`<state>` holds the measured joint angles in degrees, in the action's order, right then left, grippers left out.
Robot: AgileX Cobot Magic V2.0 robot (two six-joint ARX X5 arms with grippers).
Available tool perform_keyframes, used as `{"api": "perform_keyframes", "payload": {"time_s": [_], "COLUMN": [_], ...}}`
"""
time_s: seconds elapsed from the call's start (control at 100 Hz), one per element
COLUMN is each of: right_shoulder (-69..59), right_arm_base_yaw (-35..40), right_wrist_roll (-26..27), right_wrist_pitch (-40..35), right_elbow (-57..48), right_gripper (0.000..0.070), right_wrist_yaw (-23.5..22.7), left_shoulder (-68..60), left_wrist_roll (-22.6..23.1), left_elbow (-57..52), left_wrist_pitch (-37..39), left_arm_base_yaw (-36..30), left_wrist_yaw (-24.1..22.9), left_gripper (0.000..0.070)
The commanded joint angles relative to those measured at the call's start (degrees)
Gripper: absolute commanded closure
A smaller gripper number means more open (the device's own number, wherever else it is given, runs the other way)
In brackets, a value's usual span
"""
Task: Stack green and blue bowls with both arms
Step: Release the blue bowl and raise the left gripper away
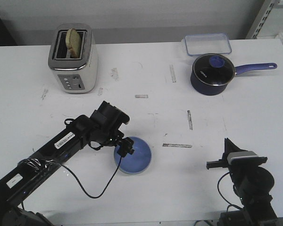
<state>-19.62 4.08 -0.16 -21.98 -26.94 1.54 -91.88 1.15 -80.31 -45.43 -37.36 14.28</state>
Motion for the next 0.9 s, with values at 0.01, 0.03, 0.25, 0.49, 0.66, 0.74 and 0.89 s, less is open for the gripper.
{"api": "perform_keyframes", "payload": {"time_s": [0.01, 0.03, 0.25, 0.49, 0.66, 0.74, 0.89], "right_shoulder": [-0.37, -0.37, -0.37, -0.37, -0.37, -0.37, -0.37], "right_arm_base_yaw": [0.09, 0.09, 0.09, 0.09, 0.09, 0.09, 0.09], "right_wrist_roll": [0.15, 0.15, 0.15, 0.13, 0.13, 0.13, 0.13], "right_wrist_pitch": [0.48, 0.48, 0.48, 0.48, 0.48, 0.48, 0.46], "right_elbow": [-0.04, -0.04, -0.04, -0.04, -0.04, -0.04, -0.04], "right_gripper": [0.07, 0.07, 0.07, 0.07, 0.07, 0.07, 0.07], "right_wrist_yaw": [0.0, 0.0, 0.0, 0.0, 0.0, 0.02, 0.0], "left_shoulder": [-0.52, -0.5, -0.15, 2.99, 8.02, 10.75, 17.42], "left_wrist_roll": [-0.11, -0.52, -1.79, 0.74, 3.52, 4.31, 4.5], "left_elbow": [-1.42, -1.64, -6.45, -11.43, -11.39, -11.08, -7.54], "left_wrist_pitch": [0.55, 0.63, 0.5, 0.46, -0.24, -0.2, 2.58], "left_arm_base_yaw": [-0.52, -0.52, -0.52, -0.07, 2.67, 5.55, 13.9], "left_wrist_yaw": [0.11, 0.07, -3.58, -16.79, -21.27, -20.02, -13.92], "left_gripper": [0.0059, 0.0009, 0.0, 0.0459, 0.07, 0.07, 0.07]}}
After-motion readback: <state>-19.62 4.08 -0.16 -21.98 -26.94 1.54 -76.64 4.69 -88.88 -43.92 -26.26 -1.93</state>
